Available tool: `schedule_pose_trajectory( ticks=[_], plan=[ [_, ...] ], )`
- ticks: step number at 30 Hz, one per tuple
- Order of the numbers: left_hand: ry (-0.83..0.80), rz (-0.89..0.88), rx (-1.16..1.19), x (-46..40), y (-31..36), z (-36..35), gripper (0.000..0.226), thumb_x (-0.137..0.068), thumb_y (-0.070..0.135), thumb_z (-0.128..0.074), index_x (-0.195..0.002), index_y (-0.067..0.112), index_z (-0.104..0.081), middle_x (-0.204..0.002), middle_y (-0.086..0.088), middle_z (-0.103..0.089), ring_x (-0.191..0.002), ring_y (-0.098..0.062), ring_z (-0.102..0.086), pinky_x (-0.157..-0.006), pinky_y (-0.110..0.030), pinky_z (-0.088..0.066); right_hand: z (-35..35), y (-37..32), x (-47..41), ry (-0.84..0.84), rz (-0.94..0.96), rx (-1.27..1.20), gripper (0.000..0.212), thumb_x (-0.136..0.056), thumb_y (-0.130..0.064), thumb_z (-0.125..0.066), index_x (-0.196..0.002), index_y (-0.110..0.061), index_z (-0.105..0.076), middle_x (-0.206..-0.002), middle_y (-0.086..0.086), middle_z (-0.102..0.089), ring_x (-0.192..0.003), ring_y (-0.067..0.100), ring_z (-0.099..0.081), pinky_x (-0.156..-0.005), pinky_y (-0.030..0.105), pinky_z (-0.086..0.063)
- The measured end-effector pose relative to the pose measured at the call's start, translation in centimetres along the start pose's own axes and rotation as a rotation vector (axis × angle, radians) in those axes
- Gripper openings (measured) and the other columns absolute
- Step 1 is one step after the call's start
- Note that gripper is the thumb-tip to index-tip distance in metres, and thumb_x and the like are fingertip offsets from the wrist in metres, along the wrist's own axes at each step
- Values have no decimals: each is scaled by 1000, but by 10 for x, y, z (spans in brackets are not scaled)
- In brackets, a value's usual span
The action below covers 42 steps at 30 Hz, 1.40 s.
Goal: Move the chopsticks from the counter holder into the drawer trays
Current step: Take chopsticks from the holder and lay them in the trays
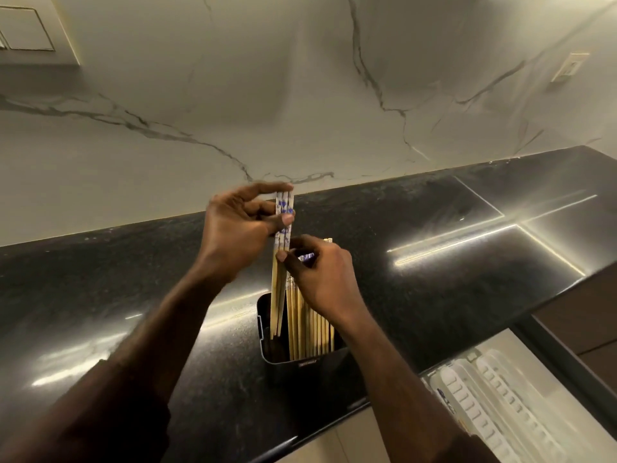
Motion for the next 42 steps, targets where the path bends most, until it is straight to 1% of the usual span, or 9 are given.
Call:
schedule_pose_trajectory(
  ticks=[5,9,13,16,21,25,29,34,42],
  plan=[
    [-24,-104,33,-8,53,-16,44,-75,0,-76,-114,17,-67,-83,-7,-76,-79,-22,-75,-68,-29,-60,26,-4,13,-116,-55,-204,20,-92,-22,-62,-112,-20,-67,-101,-3,-70,-93,10,-67,-83,37,-58],
    [-51,-119,42,-1,71,-44,45,-73,2,-78,-115,17,-67,-83,-6,-76,-78,-23,-75,-66,-30,-60,52,8,34,-206,-78,-294,20,-91,-14,-63,-111,-14,-66,-104,2,-71,-96,15,-69,-87,44,-57],
    [-92,-121,57,17,80,-89,46,-73,2,-78,-115,18,-68,-84,-9,-76,-79,-23,-75,-70,-36,-60,92,24,66,-207,-67,-281,20,-89,-12,-66,-109,-15,-67,-105,2,-72,-96,17,-70,-89,46,-56],
    [-121,-126,84,35,90,-131,46,-74,3,-78,-116,19,-67,-82,-5,-77,-81,-20,-75,-71,-34,-61,129,43,101,-183,-87,-259,20,-87,-11,-68,-106,-17,-68,-101,4,-73,-94,19,-71,-90,44,-56],
    [-150,-106,156,76,103,-211,46,-74,4,-77,-117,18,-67,-83,-5,-77,-82,-22,-75,-74,-40,-61,194,80,170,-135,-169,-251,16,-89,-14,-67,-105,-14,-68,-99,6,-75,-92,18,-72,-89,39,-57],
    [-165,-66,194,118,105,-280,44,-71,10,-78,-111,25,-68,-86,-3,-77,-84,-20,-74,-77,-42,-60,249,114,227,-44,-267,-218,16,-87,-13,-68,-103,-10,-70,-93,5,-75,-86,16,-73,-83,37,-59],
    [-205,-37,220,153,103,-346,45,-69,15,-78,-112,25,-67,-85,-1,-77,-83,-17,-74,-75,-37,-61,300,151,279,29,-372,-200,14,-86,-10,-69,-99,-9,-72,-88,6,-75,-82,17,-73,-82,39,-59],
    [-229,-1,188,178,85,-407,44,-77,4,-75,-118,15,-65,-87,-6,-76,-79,-16,-75,-75,-36,-61,341,191,316,84,-489,-115,10,-84,-12,-73,-93,-15,-74,-87,6,-76,-83,20,-73,-85,42,-58],
    [-272,101,121,168,9,-461,40,-76,5,-76,-114,17,-65,-92,-8,-74,-82,-15,-74,-72,-31,-61,353,264,320,82,-660,5,14,-84,-11,-71,-97,-10,-75,-89,8,-74,-88,25,-69,-83,44,-58]
  ],
)
Point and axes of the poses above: each hand's wrist, its own x-axis away from the middle knuckle, its own z-axis out of the back of the hand, y = z × x, the point moved 7 cm from there along -x, towards the middle knuckle
